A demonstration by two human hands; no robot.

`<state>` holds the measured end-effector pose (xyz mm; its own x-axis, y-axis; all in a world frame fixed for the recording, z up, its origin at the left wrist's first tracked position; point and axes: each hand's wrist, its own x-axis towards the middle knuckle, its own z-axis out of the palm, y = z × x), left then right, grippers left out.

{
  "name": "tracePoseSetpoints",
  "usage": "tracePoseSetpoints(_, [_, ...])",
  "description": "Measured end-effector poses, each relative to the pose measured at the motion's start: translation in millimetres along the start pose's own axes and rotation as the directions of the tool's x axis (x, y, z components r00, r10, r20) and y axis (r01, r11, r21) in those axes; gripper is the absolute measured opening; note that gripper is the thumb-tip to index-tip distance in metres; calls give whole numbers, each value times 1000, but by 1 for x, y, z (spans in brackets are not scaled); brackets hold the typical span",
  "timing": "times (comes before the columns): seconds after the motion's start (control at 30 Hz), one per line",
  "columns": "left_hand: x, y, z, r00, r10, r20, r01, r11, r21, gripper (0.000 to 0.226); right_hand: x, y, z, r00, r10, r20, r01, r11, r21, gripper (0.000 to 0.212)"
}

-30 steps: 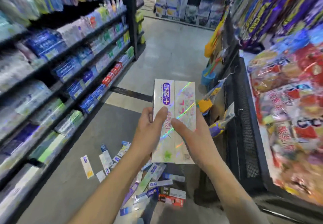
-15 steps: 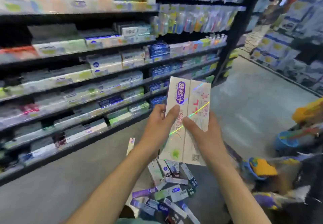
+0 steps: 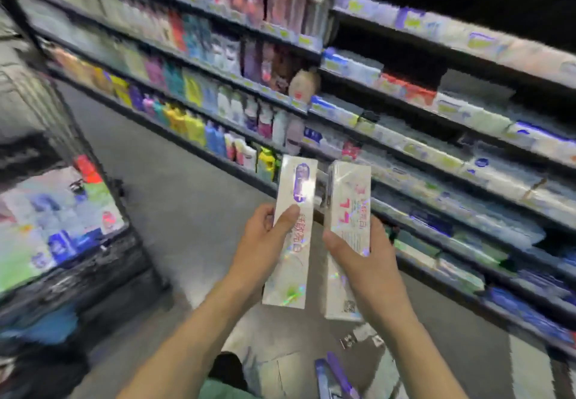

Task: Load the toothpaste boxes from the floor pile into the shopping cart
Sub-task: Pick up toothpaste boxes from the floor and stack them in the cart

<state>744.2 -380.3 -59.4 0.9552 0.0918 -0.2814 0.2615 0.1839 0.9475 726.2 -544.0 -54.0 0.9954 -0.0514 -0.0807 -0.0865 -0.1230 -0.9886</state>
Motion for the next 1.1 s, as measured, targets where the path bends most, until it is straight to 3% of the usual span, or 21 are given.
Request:
tracePoseSetpoints(0.17, [22, 10, -126, 950, -43, -310, -5, 988, -154, 42, 45, -10, 124, 958, 40, 285, -43, 999, 2, 46])
tracePoseSetpoints(0.23, [31, 11, -175, 927, -43, -373, -29, 982, -186, 54, 59, -10, 177, 920, 68, 385, -77, 997, 8, 45])
tracePoseSetpoints(0.4, [54, 9, -286, 863, -90, -497, -14, 979, -202, 45, 90, -15, 304, 834, 144, 533, -158, 987, -21, 42])
tracePoseSetpoints(0.5, [66, 15, -346, 818, -115, -564, -9, 977, -211, 52, 109, -16, 371, 762, 171, 625, -201, 979, -23, 47])
tracePoseSetpoints(0.57, [75, 16, -381, 789, -146, -597, -5, 970, -245, 51, 121, -19, 410, 733, 183, 655, -211, 977, -36, 46])
tracePoseSetpoints(0.67, [89, 18, -423, 754, -173, -634, -39, 951, -306, 16, 134, -20, 460, 697, 216, 684, -242, 969, -60, 38])
tracePoseSetpoints(0.7, [96, 19, -436, 739, -180, -650, -45, 948, -314, 14, 138, -21, 476, 688, 239, 685, -256, 963, -79, 38])
tracePoseSetpoints(0.8, [117, 20, -467, 714, -176, -678, -61, 949, -310, 21, 158, -21, 518, 651, 307, 694, -316, 941, -119, 43])
tracePoseSetpoints(0.93, [158, 19, -513, 693, -151, -705, -4, 977, -213, 41, 197, -18, 574, 560, 387, 732, -379, 906, -189, 29])
tracePoseSetpoints(1.1, [220, 17, -575, 590, -137, -796, 74, 991, -115, 69, 264, 6, 659, 535, 446, 718, -374, 887, -272, 48])
